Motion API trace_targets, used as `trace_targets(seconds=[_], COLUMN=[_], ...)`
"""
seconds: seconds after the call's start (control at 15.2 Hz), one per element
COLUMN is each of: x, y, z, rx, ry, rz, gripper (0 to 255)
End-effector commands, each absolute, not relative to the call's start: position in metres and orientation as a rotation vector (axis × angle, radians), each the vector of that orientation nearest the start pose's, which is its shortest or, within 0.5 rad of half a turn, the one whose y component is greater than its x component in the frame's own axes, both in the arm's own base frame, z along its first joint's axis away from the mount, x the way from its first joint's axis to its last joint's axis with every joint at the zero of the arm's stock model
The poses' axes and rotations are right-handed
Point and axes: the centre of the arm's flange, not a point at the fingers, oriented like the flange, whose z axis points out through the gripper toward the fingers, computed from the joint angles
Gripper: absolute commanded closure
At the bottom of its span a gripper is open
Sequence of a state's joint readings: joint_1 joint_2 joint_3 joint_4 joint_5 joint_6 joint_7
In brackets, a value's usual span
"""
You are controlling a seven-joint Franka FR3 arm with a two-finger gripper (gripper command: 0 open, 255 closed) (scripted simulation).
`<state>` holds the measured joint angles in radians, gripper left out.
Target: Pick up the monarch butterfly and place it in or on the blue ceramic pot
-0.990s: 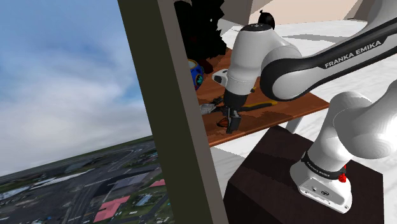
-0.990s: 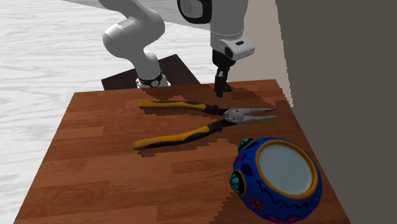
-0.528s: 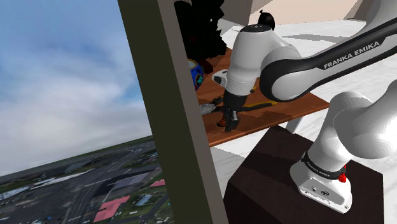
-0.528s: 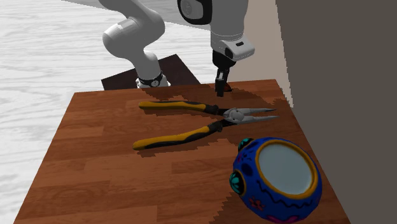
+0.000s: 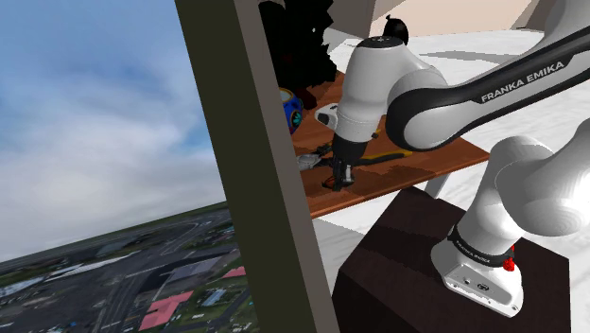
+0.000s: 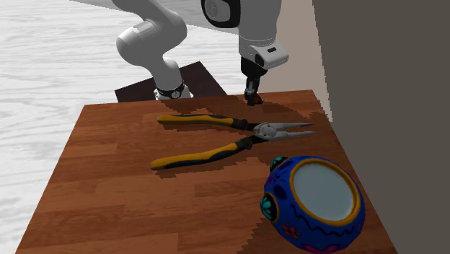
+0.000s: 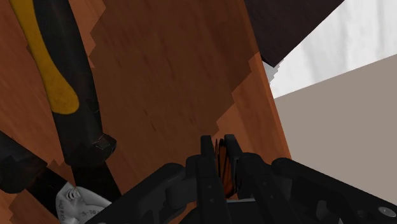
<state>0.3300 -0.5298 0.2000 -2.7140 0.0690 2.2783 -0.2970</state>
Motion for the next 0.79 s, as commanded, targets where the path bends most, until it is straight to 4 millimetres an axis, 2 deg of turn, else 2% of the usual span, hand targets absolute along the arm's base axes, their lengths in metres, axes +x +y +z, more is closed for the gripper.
trace_targets(seconds=[0.0,0.73], x=[0.322,0.322], y=[0.186,0.186], z=[0.392,0.450], rx=[-2.948,-2.948], ry=[-1.181,-1.181], rz=[-0.146,-0.146], gripper=[255,255])
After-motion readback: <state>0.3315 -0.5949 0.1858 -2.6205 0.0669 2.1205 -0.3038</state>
